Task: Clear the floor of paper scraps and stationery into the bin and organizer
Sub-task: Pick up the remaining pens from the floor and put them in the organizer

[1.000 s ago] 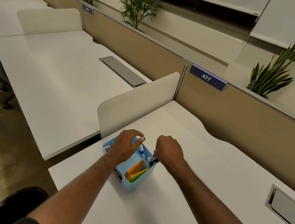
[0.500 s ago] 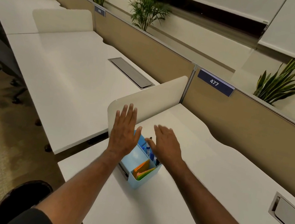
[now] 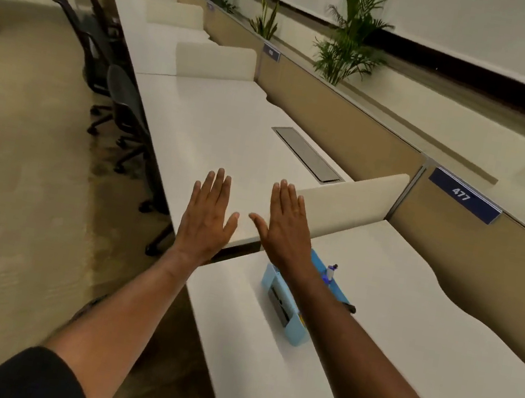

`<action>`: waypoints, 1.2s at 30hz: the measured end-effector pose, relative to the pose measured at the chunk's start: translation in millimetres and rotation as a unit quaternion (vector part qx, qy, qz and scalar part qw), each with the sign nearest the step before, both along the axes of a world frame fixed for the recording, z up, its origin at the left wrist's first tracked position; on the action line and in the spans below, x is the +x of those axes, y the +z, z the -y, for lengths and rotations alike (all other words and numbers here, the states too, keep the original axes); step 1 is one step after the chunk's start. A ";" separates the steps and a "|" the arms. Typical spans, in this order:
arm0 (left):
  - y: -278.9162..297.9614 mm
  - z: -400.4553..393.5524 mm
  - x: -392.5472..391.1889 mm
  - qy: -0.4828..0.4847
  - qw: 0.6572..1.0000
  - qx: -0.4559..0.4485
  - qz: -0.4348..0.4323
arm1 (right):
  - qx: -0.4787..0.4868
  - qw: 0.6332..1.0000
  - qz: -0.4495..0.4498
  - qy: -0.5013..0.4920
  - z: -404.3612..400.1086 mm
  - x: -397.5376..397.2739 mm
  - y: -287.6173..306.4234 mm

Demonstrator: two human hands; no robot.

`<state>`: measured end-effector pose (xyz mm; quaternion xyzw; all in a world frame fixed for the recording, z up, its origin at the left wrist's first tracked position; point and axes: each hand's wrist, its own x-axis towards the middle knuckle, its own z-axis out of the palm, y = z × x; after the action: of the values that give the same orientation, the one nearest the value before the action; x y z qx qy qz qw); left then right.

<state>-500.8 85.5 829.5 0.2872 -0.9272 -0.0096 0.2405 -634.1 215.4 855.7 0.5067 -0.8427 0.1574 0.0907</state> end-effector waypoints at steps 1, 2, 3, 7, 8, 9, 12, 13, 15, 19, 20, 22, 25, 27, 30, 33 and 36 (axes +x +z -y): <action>0.0 6.9 16.2 0.017 1.000 -0.003 0.005 | 0.001 1.000 0.002 0.008 9.8 11.9 0.7; -0.3 13.3 33.1 0.034 0.999 -0.003 0.007 | 0.003 1.000 0.003 0.015 19.2 24.5 1.1; -0.7 19.2 50.0 0.050 0.999 -0.002 0.009 | 0.005 1.000 0.004 0.021 28.2 37.5 1.0; -4.1 38.7 120.0 0.103 0.994 0.009 0.020 | 0.012 0.999 0.012 0.048 57.6 92.2 -4.6; -5.9 42.6 137.7 0.112 0.993 0.010 0.029 | 0.015 0.998 0.011 0.056 62.6 105.8 -7.3; -8.1 46.2 155.4 0.122 0.992 0.012 0.037 | 0.018 0.998 0.010 0.063 66.8 119.2 -10.1; -16.3 53.3 206.3 0.152 0.987 0.035 0.034 | 0.029 0.997 0.016 0.075 75.0 158.9 -18.4; -19.6 55.2 221.8 0.161 0.986 0.045 0.027 | 0.033 0.996 0.017 0.077 76.3 171.3 -21.3; -27.0 58.6 250.3 0.172 0.983 0.060 0.018 | 0.044 0.996 0.020 0.081 76.4 194.6 -27.9; -51.2 60.6 301.6 0.186 0.978 0.090 0.026 | 0.074 0.992 0.024 0.102 71.0 237.6 -46.1; -60.1 59.5 312.5 0.186 0.977 0.099 0.029 | 0.081 0.991 0.024 0.105 69.0 247.5 -53.3; -81.1 55.1 332.7 0.186 0.975 0.114 0.036 | 0.090 0.990 0.028 0.107 63.7 267.9 -72.0; -119.5 40.6 361.6 0.197 0.968 0.150 0.052 | 0.107 0.987 0.030 0.120 54.3 298.0 -109.1; -148.8 28.0 378.3 0.195 0.962 0.182 0.062 | 0.135 0.981 0.031 0.135 48.3 313.6 -136.6; -196.8 10.4 397.7 0.194 0.949 0.239 0.065 | 0.173 0.973 0.037 0.151 41.1 329.0 -183.4; -251.7 -5.7 413.6 0.209 0.932 0.288 0.067 | 0.205 0.965 0.054 0.154 34.9 338.6 -241.4; -311.1 -22.7 421.6 0.211 0.922 0.311 0.098 | 0.237 0.957 0.069 0.154 28.4 341.8 -305.2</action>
<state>-79.2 108.2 518.4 0.5359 -0.8144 -0.2183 0.0440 -292.3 187.1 550.5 0.6250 -0.7720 -0.0005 -0.1156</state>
